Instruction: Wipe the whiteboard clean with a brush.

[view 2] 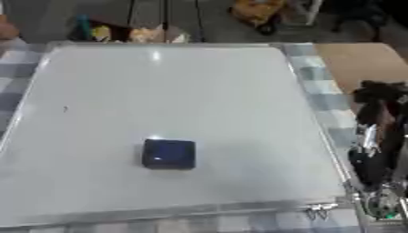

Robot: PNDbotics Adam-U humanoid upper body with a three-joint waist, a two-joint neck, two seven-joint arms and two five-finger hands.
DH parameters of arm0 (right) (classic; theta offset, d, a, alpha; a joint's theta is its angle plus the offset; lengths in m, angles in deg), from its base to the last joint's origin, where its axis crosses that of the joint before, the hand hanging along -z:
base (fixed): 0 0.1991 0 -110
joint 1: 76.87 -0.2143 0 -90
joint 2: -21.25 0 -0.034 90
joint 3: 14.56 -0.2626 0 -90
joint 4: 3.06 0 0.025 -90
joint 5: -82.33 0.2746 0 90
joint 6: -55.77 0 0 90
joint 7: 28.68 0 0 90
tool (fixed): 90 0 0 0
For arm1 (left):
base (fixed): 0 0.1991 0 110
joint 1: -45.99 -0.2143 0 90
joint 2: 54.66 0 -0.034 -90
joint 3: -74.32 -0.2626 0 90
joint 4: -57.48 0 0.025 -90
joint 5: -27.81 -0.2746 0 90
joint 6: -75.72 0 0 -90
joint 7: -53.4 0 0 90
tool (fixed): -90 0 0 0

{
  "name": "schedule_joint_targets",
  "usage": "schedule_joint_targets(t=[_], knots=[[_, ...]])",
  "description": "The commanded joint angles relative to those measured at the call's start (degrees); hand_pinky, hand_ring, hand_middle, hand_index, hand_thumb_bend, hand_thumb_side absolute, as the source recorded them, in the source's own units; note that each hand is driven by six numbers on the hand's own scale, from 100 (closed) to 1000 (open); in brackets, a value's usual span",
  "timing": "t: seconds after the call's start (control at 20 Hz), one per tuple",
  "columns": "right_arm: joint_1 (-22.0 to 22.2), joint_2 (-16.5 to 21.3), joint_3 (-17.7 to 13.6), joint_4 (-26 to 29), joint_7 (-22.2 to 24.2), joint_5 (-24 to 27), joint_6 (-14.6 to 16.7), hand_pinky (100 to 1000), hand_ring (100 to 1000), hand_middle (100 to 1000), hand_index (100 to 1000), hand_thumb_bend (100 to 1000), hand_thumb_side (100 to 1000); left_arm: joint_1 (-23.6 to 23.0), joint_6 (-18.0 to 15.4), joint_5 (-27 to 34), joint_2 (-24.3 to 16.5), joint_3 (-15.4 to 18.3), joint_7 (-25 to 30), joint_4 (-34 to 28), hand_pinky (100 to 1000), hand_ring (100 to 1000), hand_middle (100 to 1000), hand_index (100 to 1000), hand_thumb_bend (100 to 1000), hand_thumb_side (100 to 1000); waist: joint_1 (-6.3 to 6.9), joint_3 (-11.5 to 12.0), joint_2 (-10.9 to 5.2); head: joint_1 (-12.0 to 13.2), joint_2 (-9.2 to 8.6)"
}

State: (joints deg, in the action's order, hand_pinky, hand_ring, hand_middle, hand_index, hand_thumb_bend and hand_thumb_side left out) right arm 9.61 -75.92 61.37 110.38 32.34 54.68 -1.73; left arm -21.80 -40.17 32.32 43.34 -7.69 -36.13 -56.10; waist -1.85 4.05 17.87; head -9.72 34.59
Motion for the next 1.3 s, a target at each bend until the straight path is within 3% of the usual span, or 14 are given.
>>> schedule_joint_targets(t=[0.05, 0.25, 0.45, 0.5, 0.7, 0.9, 1.1, 1.3], knots=[[-0.34, 0.63, -0.11, 1.16, 0.35, 0.46, 0.0, 476, 542, 484, 672, 100, 779, 0.75, -0.11, 0.36, -0.45, -0.16, 0.35, -1.02, 339, 642, 574, 534, 125, 920, 0.14, 0.09, -0.8, 0.35, -0.61], [-0.35, 0.72, 0.05, 1.16, 0.64, 0.67, -0.02, 476, 542, 484, 672, 100, 778, 1.82, -0.19, -0.76, -3.31, -0.81, 1.56, -1.02, 335, 668, 608, 517, 100, 916, 0.3, -0.09, -0.87, 0.93, -0.21], [-0.34, 0.9, 0.28, 1.16, 0.95, 1.02, 0.05, 476, 542, 484, 673, 100, 777, 4.74, 0.04, -4.78, -9.04, -2.29, 4.45, -1.02, 332, 686, 650, 440, 100, 892, 0.5, -0.56, -1.02, 1.51, -0.15], [-0.33, 0.94, 0.32, 1.16, 1.02, 1.11, 0.07, 476, 543, 484, 673, 100, 775, 5.36, 0.09, -5.92, -10.17, -2.67, 5.02, -1.02, 331, 692, 673, 383, 100, 864, 0.56, -0.66, -1.05, 1.6, -0.21], [-0.41, 1.29, 0.69, 1.16, 1.52, 1.59, 0.19, 476, 543, 484, 673, 100, 774, 9.01, -1.39, -13.86, -17.7, -6.35, 9.65, -1.02, 339, 704, 704, 289, 100, 814, 1.05, -1.45, -1.18, 2.2, -0.67], [-0.5, 1.42, 0.96, 1.16, 2.07, 1.96, 0.31, 475, 543, 483, 674, 100, 773, 11.2, -3.46, -19.55, -22.26, -10.17, 12.25, -1.02, 363, 716, 737, 186, 100, 783, 1.4, -2.16, -1.07, 2.81, -0.98], [-0.65, 1.4, 1.2, 1.16, 2.6, 2.16, 0.27, 474, 542, 482, 674, 100, 771, 13.49, -5.17, -23.66, -25.18, -13.73, 13.83, -1.02, 388, 723, 751, 180, 100, 760, 1.77, -2.65, -0.87, 3.17, -1.12], [-0.82, 1.32, 1.51, 1.16, 3.19, 2.31, 0.17, 473, 541, 481, 675, 100, 769, 16.72, -5.81, -28.21, -27.17, -16.92, 15.9, -1.02, 473, 734, 746, 215, 100, 746, 2.08, -3.07, -0.64, 3.61, -1.55]])
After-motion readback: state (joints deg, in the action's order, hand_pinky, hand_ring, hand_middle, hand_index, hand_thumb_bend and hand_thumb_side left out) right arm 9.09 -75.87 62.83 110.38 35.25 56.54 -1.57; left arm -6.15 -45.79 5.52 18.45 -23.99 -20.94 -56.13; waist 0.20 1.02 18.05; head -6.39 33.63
